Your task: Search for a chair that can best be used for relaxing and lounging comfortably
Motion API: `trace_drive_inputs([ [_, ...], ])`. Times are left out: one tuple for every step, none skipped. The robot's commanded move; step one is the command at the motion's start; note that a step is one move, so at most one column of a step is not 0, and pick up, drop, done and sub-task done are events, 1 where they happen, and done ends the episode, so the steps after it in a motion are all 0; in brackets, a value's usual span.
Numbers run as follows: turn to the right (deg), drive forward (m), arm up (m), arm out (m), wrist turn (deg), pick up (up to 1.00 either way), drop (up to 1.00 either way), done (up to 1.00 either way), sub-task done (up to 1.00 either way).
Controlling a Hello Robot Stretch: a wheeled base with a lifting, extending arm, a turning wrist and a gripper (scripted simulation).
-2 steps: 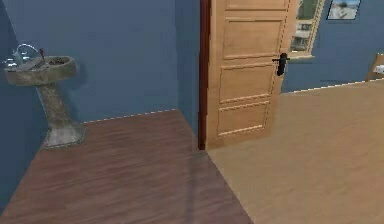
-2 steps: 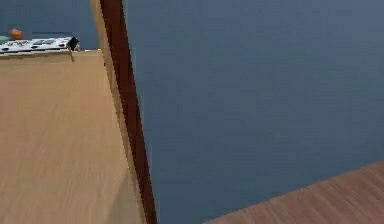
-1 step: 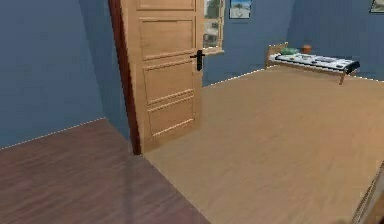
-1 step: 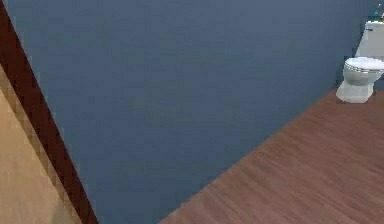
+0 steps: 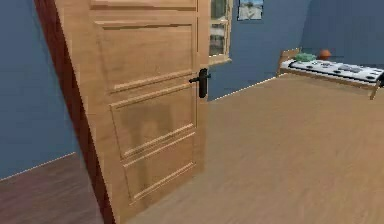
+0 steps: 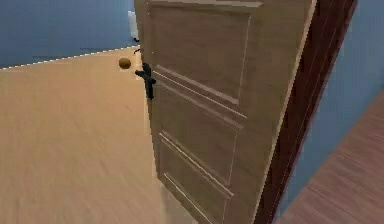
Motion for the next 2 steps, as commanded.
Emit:
trace_drive_inputs([
  [45.0, 0.00, 0.00, 0.00, 0.0, 0.00, 0.00, 0.00, 0.00],
  [3.0, 0.00, 0.00, 0.00, 0.0, 0.00, 0.00, 0.00, 0.00],
])
